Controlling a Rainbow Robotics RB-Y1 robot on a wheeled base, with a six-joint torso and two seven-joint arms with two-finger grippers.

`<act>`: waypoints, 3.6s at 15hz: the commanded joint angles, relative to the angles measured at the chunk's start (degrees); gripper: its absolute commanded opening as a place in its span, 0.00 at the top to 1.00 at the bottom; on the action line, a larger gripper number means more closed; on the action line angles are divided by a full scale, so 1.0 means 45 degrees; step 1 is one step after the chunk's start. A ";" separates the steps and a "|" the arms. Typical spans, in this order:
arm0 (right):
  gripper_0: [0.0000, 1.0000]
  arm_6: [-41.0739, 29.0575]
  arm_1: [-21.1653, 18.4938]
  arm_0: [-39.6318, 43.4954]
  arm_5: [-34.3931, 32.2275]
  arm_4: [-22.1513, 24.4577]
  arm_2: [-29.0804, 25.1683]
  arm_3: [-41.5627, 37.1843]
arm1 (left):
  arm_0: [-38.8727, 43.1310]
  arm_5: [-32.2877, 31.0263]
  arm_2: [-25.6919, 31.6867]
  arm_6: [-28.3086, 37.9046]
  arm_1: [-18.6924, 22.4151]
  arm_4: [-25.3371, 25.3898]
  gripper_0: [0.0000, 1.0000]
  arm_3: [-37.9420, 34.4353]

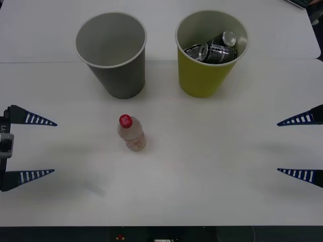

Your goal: Put the can into the green bin and the plastic bottle into the gray bin

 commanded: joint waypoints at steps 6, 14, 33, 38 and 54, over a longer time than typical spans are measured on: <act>0.00 0.0000 0.0000 0.0000 0.0000 0.0000 0.0000 0.0000 | -0.0072 0.0265 0.0065 -0.0022 -0.0206 -0.0033 0.00 0.0067; 0.00 0.0000 0.0000 0.0000 0.0000 0.0000 0.0000 0.0000 | -0.1693 -0.0243 -0.2083 -0.0256 -0.0226 0.1354 0.00 0.2782; 0.00 0.0000 0.0000 0.0000 0.0000 0.0000 0.0000 0.0000 | -0.7865 0.0323 -1.1419 -0.6096 -0.0987 1.0124 0.00 1.0634; 0.00 0.0000 0.0000 0.0000 0.0000 0.0000 0.0000 0.0000 | -0.8900 0.0089 -1.2357 -0.6233 -0.1964 1.0221 0.00 1.1610; 0.00 0.0000 0.0000 0.0000 0.0000 0.0000 0.0000 0.0000 | -0.9915 0.2159 -1.3548 -0.6252 -0.4425 1.0182 0.00 1.1688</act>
